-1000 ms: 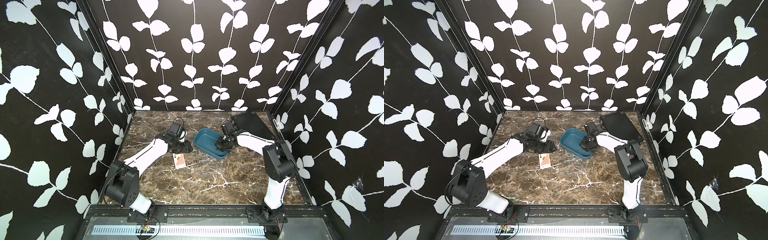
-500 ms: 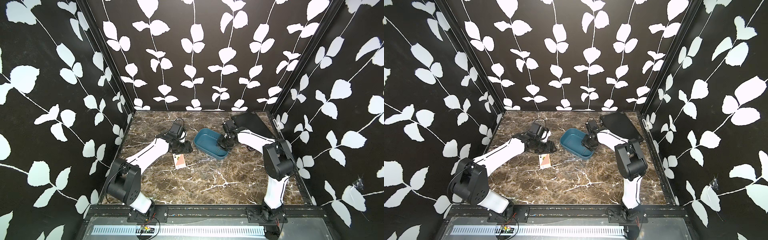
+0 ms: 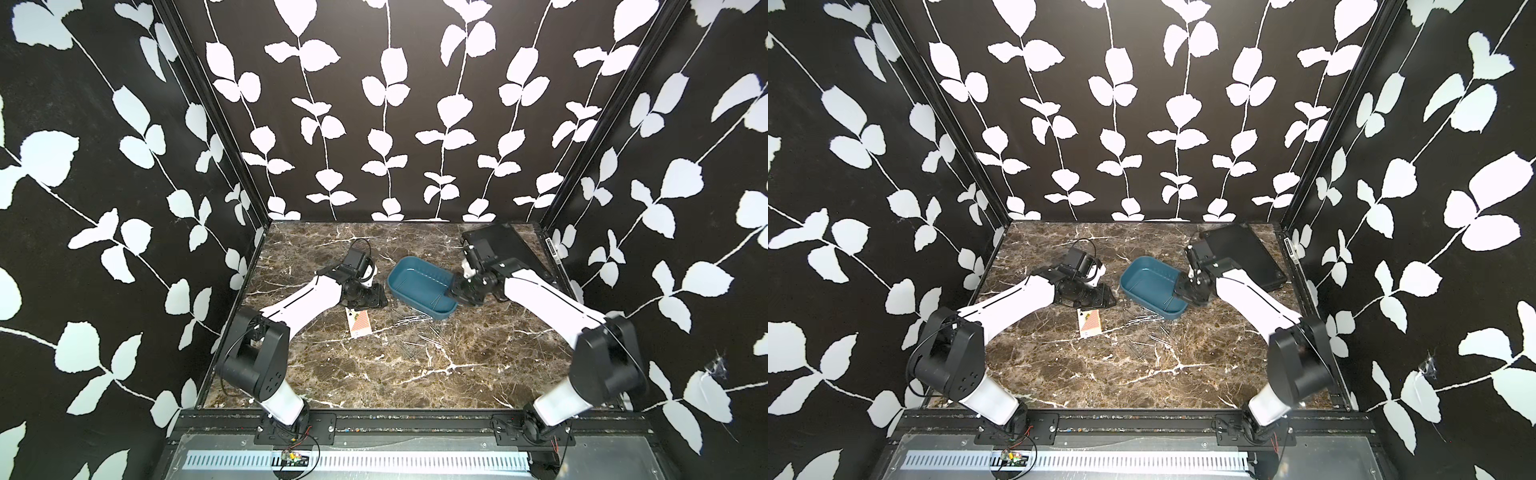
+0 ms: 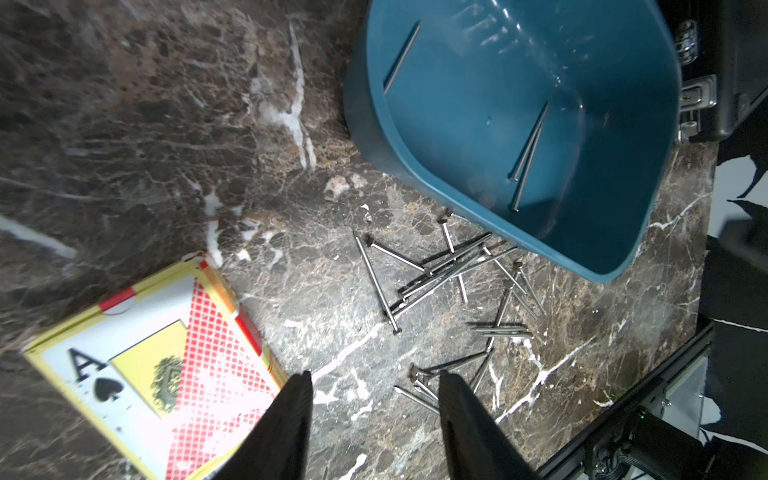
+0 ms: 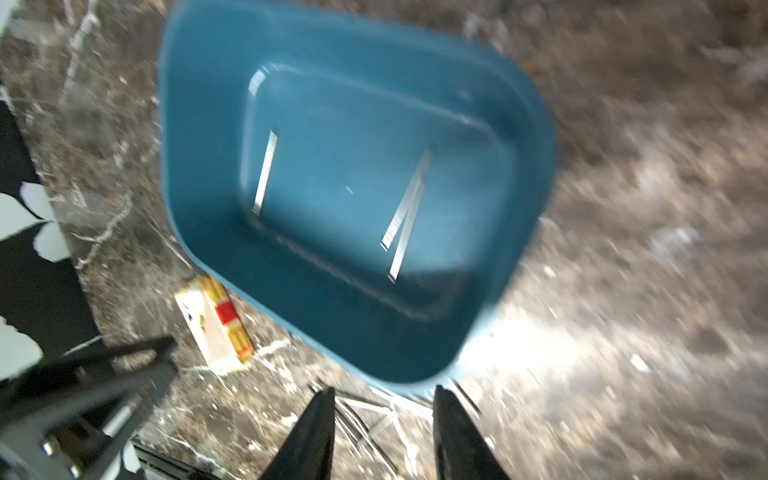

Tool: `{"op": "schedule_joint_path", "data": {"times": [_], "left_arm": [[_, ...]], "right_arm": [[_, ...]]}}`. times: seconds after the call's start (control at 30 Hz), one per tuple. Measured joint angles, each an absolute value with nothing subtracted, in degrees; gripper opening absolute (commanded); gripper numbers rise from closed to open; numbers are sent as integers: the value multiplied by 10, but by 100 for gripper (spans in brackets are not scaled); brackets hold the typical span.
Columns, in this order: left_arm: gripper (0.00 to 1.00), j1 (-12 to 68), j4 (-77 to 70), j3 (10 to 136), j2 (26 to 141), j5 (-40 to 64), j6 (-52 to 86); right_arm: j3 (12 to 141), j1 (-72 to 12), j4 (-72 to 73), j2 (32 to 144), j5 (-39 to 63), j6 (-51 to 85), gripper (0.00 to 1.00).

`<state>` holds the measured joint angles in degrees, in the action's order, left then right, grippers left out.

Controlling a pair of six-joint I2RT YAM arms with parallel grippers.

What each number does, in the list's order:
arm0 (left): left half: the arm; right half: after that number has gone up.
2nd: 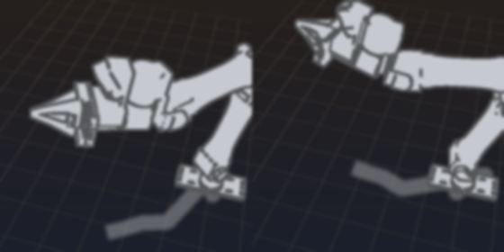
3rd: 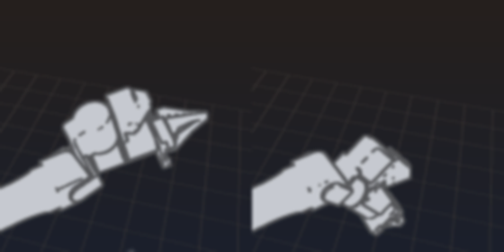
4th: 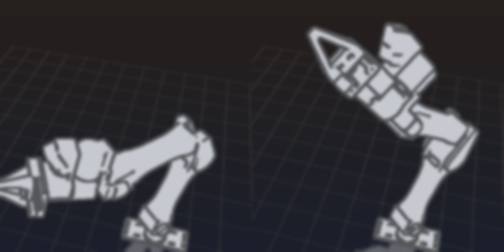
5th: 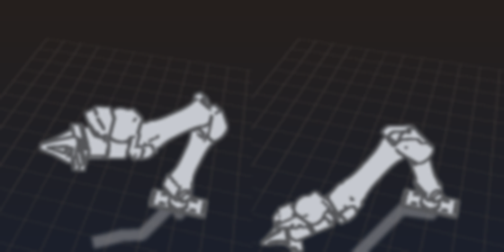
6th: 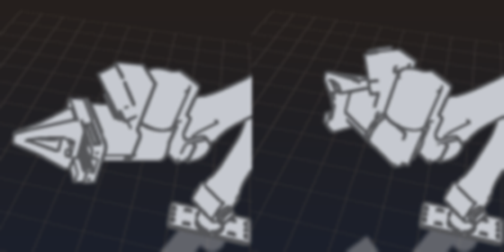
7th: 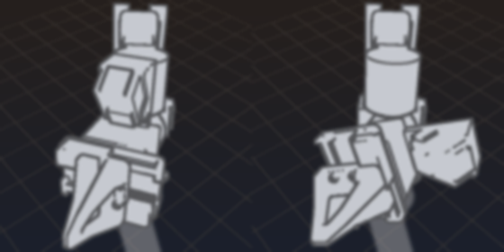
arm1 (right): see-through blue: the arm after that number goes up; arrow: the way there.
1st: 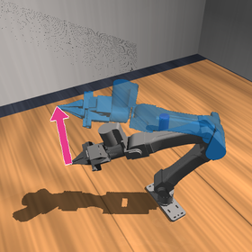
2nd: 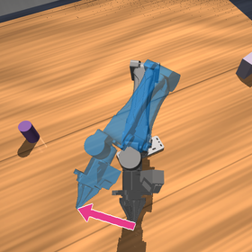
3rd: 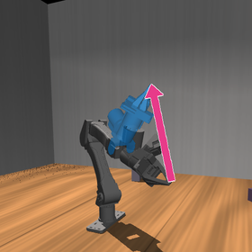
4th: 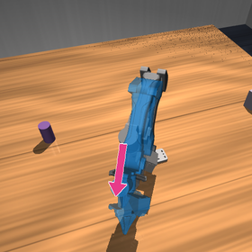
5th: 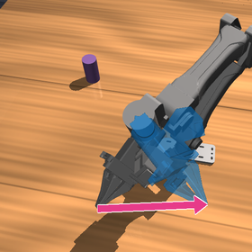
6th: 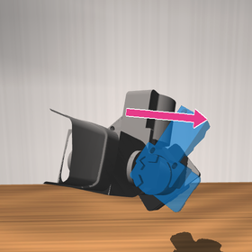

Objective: Put the nails on the desktop into the storage box
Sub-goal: Place the nail in the storage box, then move the storage box to the center of the board.

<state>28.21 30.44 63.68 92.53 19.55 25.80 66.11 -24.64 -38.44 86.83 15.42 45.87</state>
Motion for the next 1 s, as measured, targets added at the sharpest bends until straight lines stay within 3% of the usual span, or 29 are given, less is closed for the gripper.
{"op": "schedule_joint_path", "data": {"times": [0.17,0.4,1.0], "left_arm": [[51,293,284,639,970,209,260],[51,304,271,674,1027,231,260],[51,304,272,750,1088,247,248]], "right_arm": [[591,-232,-390,831,151,469,41],[588,-212,-345,877,160,480,41],[795,-193,-320,1077,186,445,41]]}}
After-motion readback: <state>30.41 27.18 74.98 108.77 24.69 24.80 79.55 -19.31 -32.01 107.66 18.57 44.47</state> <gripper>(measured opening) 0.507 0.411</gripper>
